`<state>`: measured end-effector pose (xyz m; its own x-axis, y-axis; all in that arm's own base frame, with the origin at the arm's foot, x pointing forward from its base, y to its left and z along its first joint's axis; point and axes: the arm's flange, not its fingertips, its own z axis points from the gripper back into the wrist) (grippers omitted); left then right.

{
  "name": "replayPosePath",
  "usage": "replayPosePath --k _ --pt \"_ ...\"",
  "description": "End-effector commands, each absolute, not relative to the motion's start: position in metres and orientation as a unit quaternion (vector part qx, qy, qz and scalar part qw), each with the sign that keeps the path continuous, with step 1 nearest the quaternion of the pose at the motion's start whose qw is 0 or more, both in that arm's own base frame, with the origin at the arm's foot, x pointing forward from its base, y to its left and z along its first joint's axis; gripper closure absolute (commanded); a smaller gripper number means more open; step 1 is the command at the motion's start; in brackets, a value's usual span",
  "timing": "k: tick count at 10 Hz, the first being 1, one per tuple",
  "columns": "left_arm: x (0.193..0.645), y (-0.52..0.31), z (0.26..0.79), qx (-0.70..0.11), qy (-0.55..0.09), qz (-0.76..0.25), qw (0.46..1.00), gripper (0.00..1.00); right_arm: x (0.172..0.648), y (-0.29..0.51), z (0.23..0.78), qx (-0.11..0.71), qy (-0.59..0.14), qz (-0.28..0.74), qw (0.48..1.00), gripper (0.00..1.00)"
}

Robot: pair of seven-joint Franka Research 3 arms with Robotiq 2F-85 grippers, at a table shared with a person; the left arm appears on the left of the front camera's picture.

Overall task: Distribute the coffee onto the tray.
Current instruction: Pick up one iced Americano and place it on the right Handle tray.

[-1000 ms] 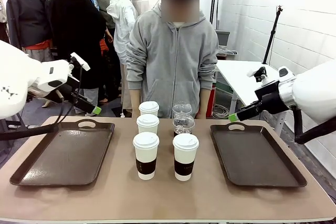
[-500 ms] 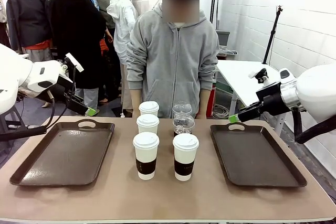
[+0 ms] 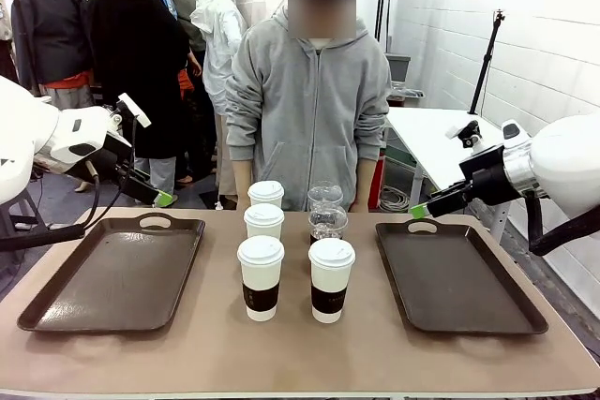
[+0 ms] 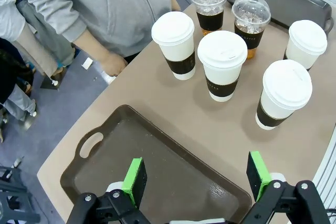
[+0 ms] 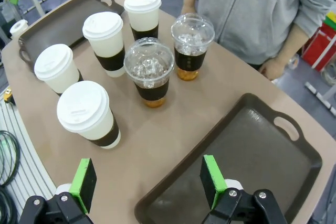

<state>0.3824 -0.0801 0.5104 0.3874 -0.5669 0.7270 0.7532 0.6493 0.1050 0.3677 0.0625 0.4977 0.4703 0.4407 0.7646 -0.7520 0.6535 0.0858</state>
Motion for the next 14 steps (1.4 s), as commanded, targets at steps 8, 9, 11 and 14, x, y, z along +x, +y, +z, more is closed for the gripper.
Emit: replayPosePath --k 8,9,11,14 --pt "0.3845 -0.0786 0.5084 -0.125 -0.382 -0.398 0.824 0.0 0.3698 0.064 0.495 0.217 -0.368 0.36 0.83 0.0" --pt "0.3845 -0.0786 0.5084 -0.125 -0.382 -0.398 0.824 0.0 0.3698 0.064 0.495 0.217 -0.368 0.36 0.83 0.0" --pt "0.3845 -0.0786 0.5084 -0.125 -0.382 -0.398 0.824 0.0 0.3698 0.064 0.495 0.217 -0.368 0.36 0.83 0.0" --pt "0.3845 -0.0786 0.5084 -0.125 -0.382 -0.398 0.824 0.0 0.3698 0.064 0.495 0.217 -0.368 0.36 0.83 0.0"
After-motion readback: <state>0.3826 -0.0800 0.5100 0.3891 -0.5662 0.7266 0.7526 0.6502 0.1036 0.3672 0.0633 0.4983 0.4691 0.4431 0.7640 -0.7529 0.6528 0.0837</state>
